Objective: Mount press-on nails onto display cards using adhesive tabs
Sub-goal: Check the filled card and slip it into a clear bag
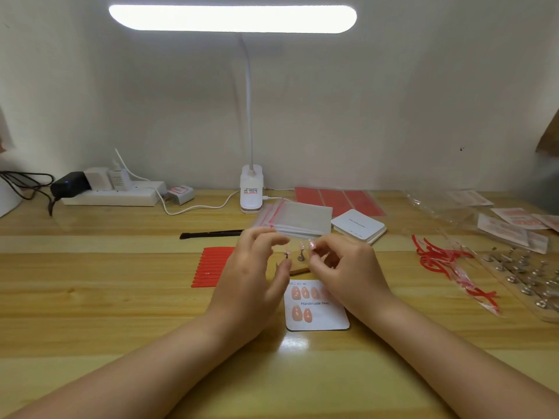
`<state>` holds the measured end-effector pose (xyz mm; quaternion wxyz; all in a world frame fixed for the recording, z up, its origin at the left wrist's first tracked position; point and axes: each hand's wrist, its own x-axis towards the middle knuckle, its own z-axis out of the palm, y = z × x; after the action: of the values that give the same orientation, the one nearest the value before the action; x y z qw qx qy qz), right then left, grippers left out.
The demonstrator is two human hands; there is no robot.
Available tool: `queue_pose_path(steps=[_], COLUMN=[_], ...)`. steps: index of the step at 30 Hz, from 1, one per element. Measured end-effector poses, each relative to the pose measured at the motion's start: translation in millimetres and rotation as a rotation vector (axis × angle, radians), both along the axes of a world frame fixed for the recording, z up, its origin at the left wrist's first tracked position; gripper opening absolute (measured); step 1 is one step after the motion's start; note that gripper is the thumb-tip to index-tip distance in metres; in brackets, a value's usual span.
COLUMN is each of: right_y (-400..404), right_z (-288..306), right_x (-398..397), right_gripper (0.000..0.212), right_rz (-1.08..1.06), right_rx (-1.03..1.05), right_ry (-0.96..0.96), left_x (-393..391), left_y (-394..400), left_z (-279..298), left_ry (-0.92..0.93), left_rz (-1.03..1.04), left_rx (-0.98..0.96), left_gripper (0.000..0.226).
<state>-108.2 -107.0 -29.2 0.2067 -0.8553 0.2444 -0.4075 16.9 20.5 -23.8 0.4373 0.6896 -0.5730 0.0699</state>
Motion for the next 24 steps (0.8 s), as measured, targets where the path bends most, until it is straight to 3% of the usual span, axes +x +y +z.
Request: queue_pose_path(steps=[5, 15, 24], right_y=[15.4, 18.0, 16.7], right_z=[-0.6, -1.1, -1.3], right_x=[2.5, 1.7, 2.5], right_gripper=[0.012, 0.013, 0.013], right_rz=[0.148, 0.214, 0.249], right_rx=[0.158, -0.019, -0.071], right_ry=[-0.179, -0.170, -0.188], left_x=[-0.9, 6.9, 4.2], left_y=[1.8, 1.3, 2.4], left_z=[1.9, 2.4, 4.7], left_ry=[0.000, -0.035, 0.117], left_rz=[-0.097, -0.047, -0.083], left_rx=[-0.013, -0.019, -0.047], left_gripper=[0.045, 0.026, 0.027])
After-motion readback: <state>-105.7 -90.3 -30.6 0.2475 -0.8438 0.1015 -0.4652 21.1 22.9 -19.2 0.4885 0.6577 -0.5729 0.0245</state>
